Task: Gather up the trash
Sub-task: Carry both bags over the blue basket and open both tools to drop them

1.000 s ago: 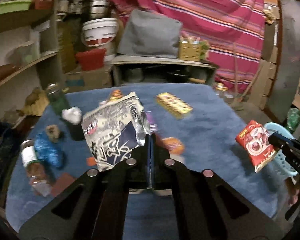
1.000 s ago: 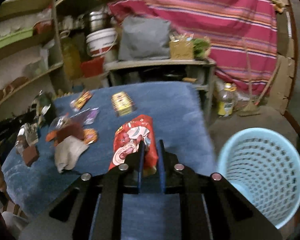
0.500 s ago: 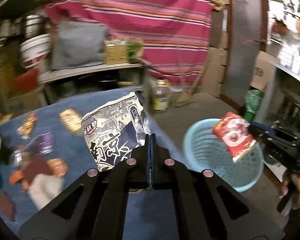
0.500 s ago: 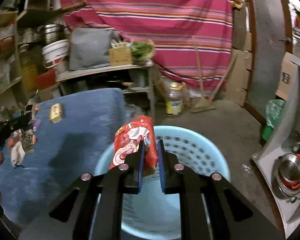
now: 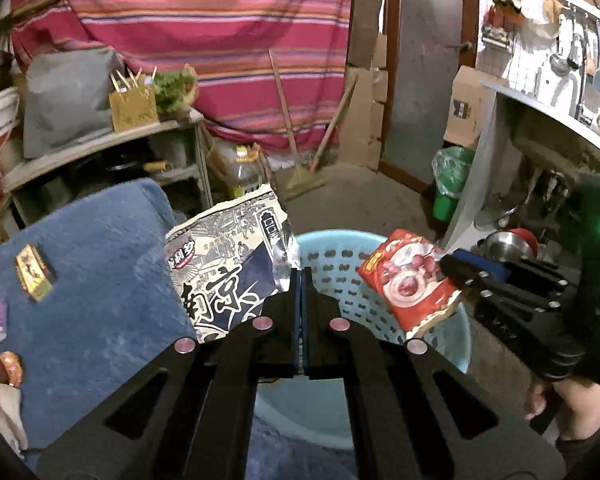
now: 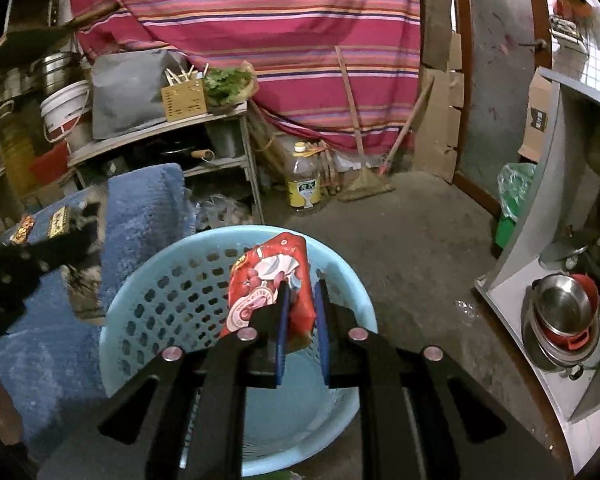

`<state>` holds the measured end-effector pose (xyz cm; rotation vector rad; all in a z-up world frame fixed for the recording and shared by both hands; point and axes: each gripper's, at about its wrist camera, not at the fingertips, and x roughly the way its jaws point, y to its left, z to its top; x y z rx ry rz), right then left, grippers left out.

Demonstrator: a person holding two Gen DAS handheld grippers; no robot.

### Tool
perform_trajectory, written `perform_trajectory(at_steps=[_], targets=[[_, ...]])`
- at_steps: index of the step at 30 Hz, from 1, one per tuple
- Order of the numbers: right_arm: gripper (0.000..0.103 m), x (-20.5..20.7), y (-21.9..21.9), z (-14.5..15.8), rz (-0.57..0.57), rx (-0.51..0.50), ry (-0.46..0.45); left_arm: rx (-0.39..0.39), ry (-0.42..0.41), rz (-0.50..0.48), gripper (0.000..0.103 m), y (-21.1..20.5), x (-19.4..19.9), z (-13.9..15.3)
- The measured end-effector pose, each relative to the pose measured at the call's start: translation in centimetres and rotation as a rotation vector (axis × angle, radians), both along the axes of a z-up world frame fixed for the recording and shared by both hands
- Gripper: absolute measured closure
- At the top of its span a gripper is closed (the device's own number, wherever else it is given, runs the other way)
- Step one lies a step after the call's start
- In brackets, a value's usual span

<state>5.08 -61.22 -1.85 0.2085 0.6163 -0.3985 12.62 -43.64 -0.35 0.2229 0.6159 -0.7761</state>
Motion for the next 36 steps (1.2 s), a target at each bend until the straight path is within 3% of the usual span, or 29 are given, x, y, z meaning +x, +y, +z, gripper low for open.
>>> perform_trajectory(at_steps=[5, 10, 14, 18, 20, 21, 30, 36], targets=[[0.09, 0.1, -0.1, -0.5, -0.005, 0.01, 0.006, 0.034, 0.048, 0.002, 0.098, -0.8, 2.0, -1.8], [0.09, 0.6, 0.1, -1.0, -0.013, 0.014, 0.016, 0.031, 0.063, 0.039, 0.057, 0.1, 2.8, -2.1], [0.089, 1.1, 0.5, -1.5, -0.018, 0.017, 0.026, 0.027, 0.035, 0.084, 0.046, 2.3, 2.8, -1.3], [0.087, 1.7, 1.1, -1.7, -0.037, 0.017, 0.033, 0.0, -0.018, 0.139, 0.025, 5.2, 2.7, 0.2], [0.059, 1.9, 1.3, -1.9, -0.051, 0.016, 0.037, -0.012, -0.046, 0.169, 0.02, 7.2, 2.6, 1.1], [0.037, 1.9, 1.5, -1.8, -0.058, 0.014, 0.031, -0.015, -0.057, 0.179, 0.018, 8.0, 2.6, 1.5], [0.014, 1.4, 5.6, -0.5, -0.076, -0.017, -0.008, -0.018, -0.167, 0.319, 0.005, 18.0, 1.4, 4.7], [0.011, 2.0, 11.6, 0.8, -0.021, -0.041, -0.044, -0.012, -0.158, 0.437, 0.005, 25.6, 0.9, 4.3]])
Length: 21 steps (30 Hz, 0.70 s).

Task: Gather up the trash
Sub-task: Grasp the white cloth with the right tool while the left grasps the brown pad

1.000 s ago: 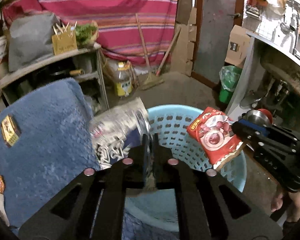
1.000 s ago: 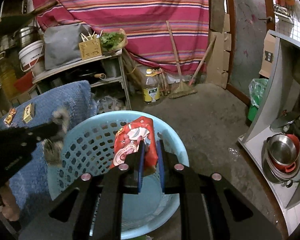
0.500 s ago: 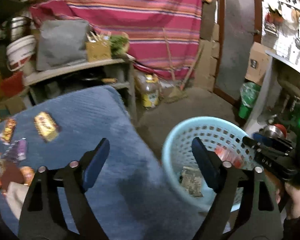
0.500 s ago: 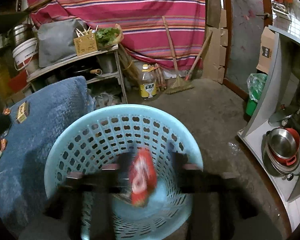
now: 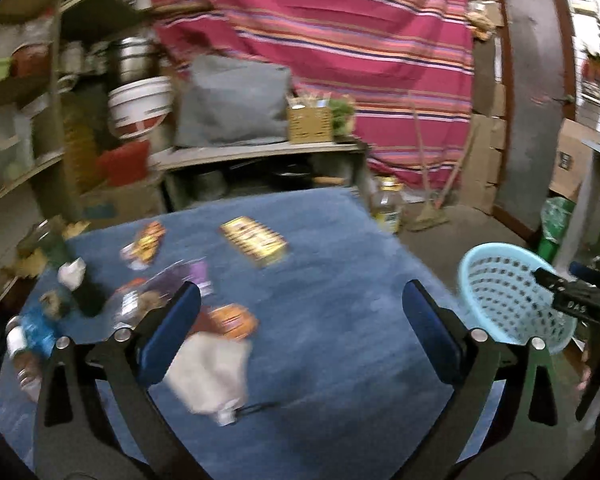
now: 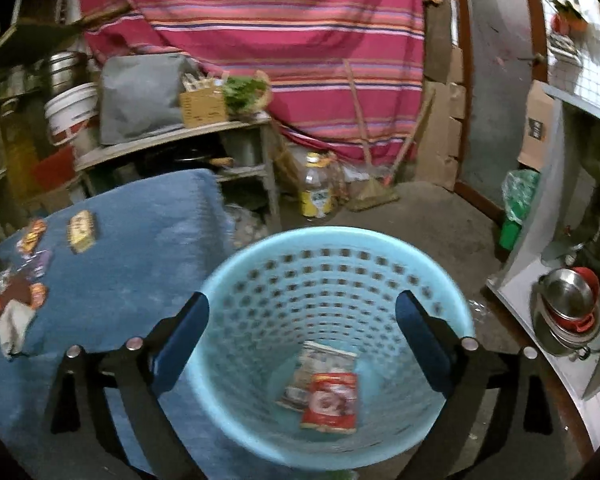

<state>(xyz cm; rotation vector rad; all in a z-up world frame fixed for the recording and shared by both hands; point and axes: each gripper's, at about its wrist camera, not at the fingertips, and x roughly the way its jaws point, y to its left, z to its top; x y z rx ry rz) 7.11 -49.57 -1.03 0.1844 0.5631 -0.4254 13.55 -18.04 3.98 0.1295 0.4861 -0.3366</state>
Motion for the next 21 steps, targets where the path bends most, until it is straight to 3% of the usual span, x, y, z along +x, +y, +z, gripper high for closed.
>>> perform_trajectory(at_steps=[11, 21], targets=[[0.01, 3.4, 14.0, -0.3, 0.188, -0.062, -0.014, 0.032, 0.038, 0.279, 0.005, 14.9, 0.8, -3.7], [0.011, 6.0, 23.5, -2.0, 0.338, -0.092, 0.02, -0.036, 0.095, 0.355, 0.005, 22.7, 1.1, -6.0]])
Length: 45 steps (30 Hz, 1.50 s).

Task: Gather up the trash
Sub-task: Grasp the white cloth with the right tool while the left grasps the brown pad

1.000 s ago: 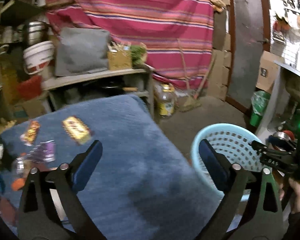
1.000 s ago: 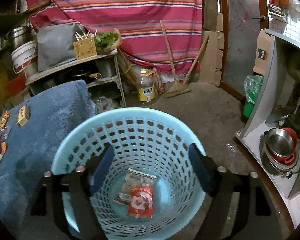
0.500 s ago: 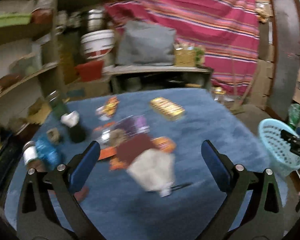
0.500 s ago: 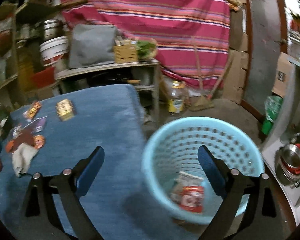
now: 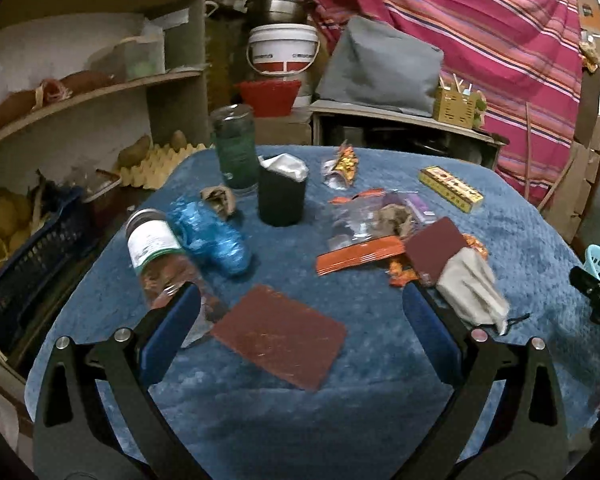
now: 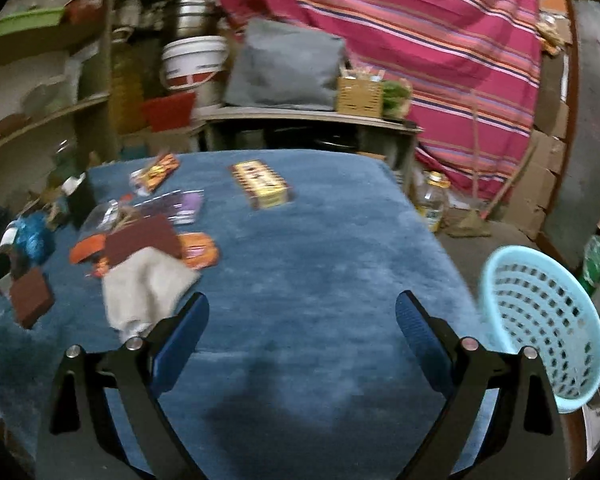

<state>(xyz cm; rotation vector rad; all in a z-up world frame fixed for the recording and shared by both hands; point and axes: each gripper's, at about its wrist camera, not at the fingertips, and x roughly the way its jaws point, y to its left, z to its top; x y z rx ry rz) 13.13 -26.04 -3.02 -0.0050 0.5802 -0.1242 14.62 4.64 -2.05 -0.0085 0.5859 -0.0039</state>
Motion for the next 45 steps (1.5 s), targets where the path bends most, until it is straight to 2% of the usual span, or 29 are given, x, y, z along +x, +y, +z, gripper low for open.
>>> perform_trajectory(at_steps=[4, 8, 14, 18, 20, 22, 24, 27, 32, 40, 43, 45], targets=[[0.011, 1.0, 3.3, -0.6, 0.05, -0.026, 0.021, -0.01, 0.032, 0.042, 0.005, 1.8, -0.1, -0.9], [0.011, 2.2, 5.8, -1.1, 0.086, -0.036, 0.04, -0.011, 0.02, 0.088, 0.005, 3.2, -0.4, -1.0], [0.013, 3.7, 8.5, -2.0, 0.142, -0.06, 0.085, -0.045, 0.055, 0.099, 0.006, 3.9, 0.1, -1.7], [0.042, 4.6, 9.2, -3.0, 0.19, -0.061, 0.147, -0.069, 0.09, 0.085, 0.005, 3.7, 0.5, -2.4], [0.052, 4.8, 9.1, -3.3, 0.215, -0.033, 0.165, -0.07, 0.103, 0.075, 0.005, 3.4, 0.8, -2.7], [0.069, 5.0, 8.8, -3.5, 0.252, 0.01, 0.182, -0.056, 0.116, 0.067, 0.005, 2.9, 1.0, -3.1], [0.08, 5.1, 8.7, -3.7, 0.281, 0.042, 0.193, -0.045, 0.13, 0.062, 0.005, 2.3, 1.3, -3.5], [0.089, 4.8, 7.9, -3.3, 0.299, 0.076, 0.172, -0.062, 0.152, 0.067, 0.005, 1.9, 1.8, -3.8], [0.089, 4.4, 5.4, -2.2, 0.239, 0.06, 0.114, -0.098, 0.187, 0.071, 0.006, 1.0, 2.7, -4.4], [0.089, 4.1, 1.7, -2.0, 0.201, 0.063, 0.103, -0.013, 0.232, 0.128, 0.006, -1.2, 4.3, -5.2], [0.089, 3.6, 1.0, -1.8, 0.202, 0.071, 0.09, -0.043, 0.259, 0.166, 0.006, -0.7, 4.8, -5.6], [0.089, 3.4, 0.7, -1.6, 0.204, 0.072, 0.082, -0.061, 0.29, 0.185, 0.012, -0.3, 5.1, -6.0]])
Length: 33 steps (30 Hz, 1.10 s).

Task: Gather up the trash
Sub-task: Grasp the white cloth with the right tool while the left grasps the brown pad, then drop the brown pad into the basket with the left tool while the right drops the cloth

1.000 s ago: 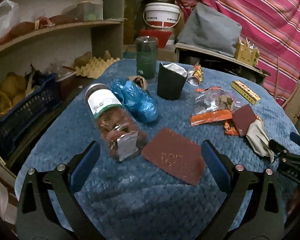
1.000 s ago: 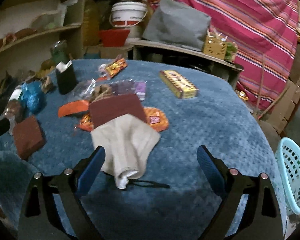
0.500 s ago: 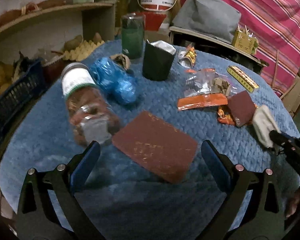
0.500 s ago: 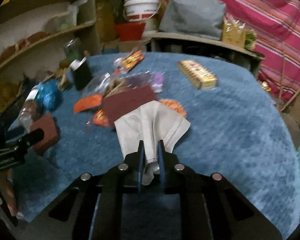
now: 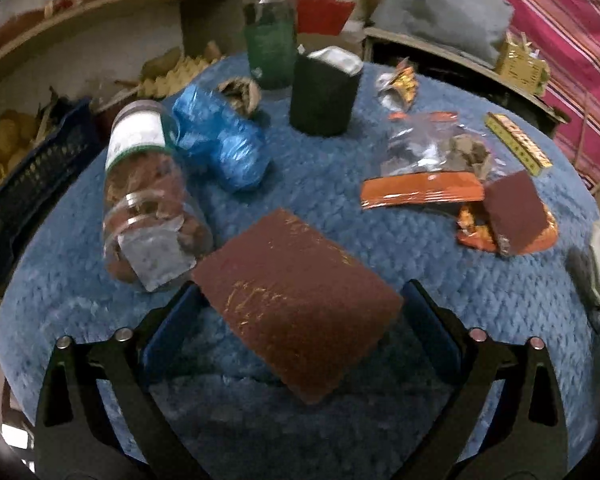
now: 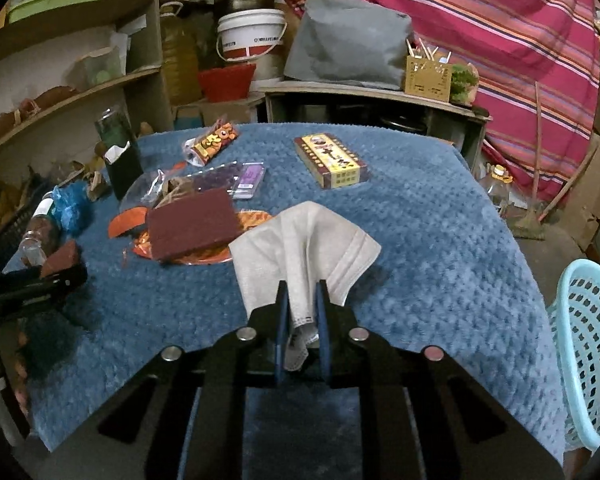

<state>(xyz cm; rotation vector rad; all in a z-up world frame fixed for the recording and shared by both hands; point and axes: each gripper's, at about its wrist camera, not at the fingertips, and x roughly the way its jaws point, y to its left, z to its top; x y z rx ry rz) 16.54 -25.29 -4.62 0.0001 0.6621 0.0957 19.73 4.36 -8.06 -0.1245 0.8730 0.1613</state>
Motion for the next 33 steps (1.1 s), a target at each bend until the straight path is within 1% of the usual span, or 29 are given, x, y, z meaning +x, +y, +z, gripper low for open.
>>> perform_trajectory(at_steps=[2, 8, 10, 13, 15, 18, 20, 24, 28, 31, 33], targets=[[0.089, -0.2, -0.4, 0.2, 0.0, 0.012, -0.006, -0.008, 0.014, 0.013, 0.013, 0.3, 0.2, -0.2], [0.089, -0.9, -1.8, 0.8, -0.011, 0.011, -0.019, -0.03, -0.004, 0.02, 0.017, 0.2, -0.3, 0.1], [0.089, -1.3, -2.4, 1.0, -0.021, 0.008, -0.025, -0.042, -0.015, 0.012, 0.017, 0.0, -0.6, 0.4], [0.089, -1.8, -4.0, 1.4, -0.05, 0.006, -0.032, -0.03, -0.038, -0.02, 0.017, -1.2, -1.4, 1.0], [0.089, -1.9, -4.9, 1.5, -0.067, 0.003, -0.034, -0.008, -0.06, -0.046, 0.017, -2.4, -2.1, 1.6], [0.089, -2.1, -6.3, 1.8, -0.085, 0.0, -0.038, 0.048, -0.102, -0.084, 0.017, -4.7, -3.0, 2.5], [0.089, -2.3, -7.2, 2.1, -0.095, -0.005, -0.045, 0.066, -0.122, -0.109, 0.017, -6.0, -3.3, 3.1], [0.089, -3.1, -9.5, 3.2, -0.125, -0.01, -0.072, 0.065, -0.164, -0.166, 0.017, -8.9, -3.8, 4.9], [0.089, -4.0, -12.2, 4.1, -0.166, -0.013, -0.089, 0.071, -0.225, -0.239, 0.017, -12.4, -4.1, 7.1], [0.089, -5.1, -15.2, 4.6, -0.22, -0.024, -0.096, 0.062, -0.277, -0.318, 0.017, -16.1, -4.2, 8.9], [0.089, -5.8, -17.1, 4.8, -0.252, -0.031, -0.098, 0.055, -0.297, -0.369, 0.017, -18.5, -4.4, 9.6]])
